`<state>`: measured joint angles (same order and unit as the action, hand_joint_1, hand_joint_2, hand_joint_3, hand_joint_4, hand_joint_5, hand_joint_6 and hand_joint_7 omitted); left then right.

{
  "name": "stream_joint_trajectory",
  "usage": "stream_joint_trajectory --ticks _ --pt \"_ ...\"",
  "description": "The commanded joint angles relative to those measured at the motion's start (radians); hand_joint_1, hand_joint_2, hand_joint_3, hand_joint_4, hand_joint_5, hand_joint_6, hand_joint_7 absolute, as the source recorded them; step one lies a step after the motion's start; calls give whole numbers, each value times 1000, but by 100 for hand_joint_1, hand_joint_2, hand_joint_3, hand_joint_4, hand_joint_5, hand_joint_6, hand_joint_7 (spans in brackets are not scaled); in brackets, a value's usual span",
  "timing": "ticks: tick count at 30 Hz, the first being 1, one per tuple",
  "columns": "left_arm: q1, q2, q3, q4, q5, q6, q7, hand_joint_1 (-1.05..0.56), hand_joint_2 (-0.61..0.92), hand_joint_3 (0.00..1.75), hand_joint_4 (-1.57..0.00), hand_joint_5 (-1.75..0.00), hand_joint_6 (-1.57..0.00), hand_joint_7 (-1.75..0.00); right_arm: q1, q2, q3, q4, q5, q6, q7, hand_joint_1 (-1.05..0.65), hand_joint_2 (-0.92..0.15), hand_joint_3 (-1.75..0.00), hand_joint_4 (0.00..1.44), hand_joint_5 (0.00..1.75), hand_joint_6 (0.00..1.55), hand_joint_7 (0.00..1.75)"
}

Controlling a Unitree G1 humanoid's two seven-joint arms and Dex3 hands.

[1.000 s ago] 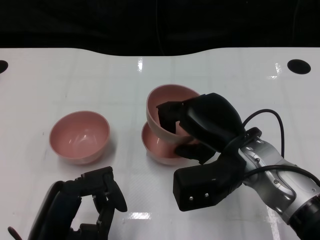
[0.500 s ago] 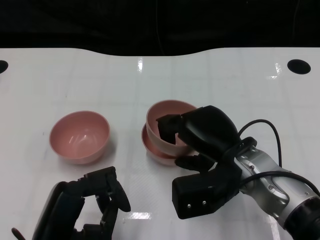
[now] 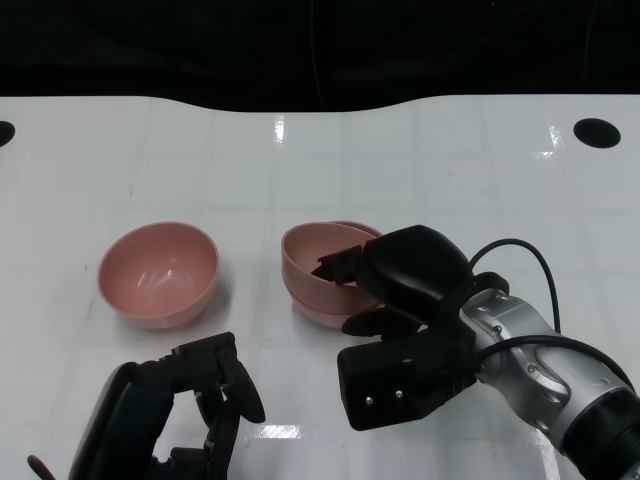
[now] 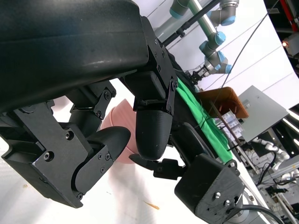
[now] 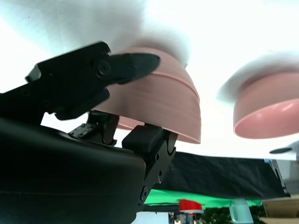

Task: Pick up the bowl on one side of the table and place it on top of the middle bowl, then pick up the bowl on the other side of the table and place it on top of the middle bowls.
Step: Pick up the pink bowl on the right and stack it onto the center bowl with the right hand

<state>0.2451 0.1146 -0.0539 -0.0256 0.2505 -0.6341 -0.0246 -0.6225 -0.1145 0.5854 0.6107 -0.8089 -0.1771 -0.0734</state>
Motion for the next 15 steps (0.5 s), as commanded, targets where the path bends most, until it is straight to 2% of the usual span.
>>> stream_joint_trajectory --ticks 1,8,12,15 --pt "0 5 -1 -12 0 1 12 -4 26 157 -87 -172 -84 -150 -17 -6 5 2 -3 4 -2 -64 -92 -19 34 28 41 0" --pt "2 5 -4 -17 7 5 15 -5 27 156 -86 -173 -83 -151 -8 -15 24 -19 -38 5 -39 -71 -92 -25 21 25 32 0" --pt "3 7 -4 -16 6 -1 17 -5 27 155 -86 -173 -83 -150 9 -30 36 -56 -71 9 -57 -73 -92 -27 19 28 32 1" --pt "4 7 -6 -15 8 -3 18 -5 28 155 -86 -172 -84 -149 28 -52 47 -102 -98 19 -49 -74 -92 -31 7 47 31 0"
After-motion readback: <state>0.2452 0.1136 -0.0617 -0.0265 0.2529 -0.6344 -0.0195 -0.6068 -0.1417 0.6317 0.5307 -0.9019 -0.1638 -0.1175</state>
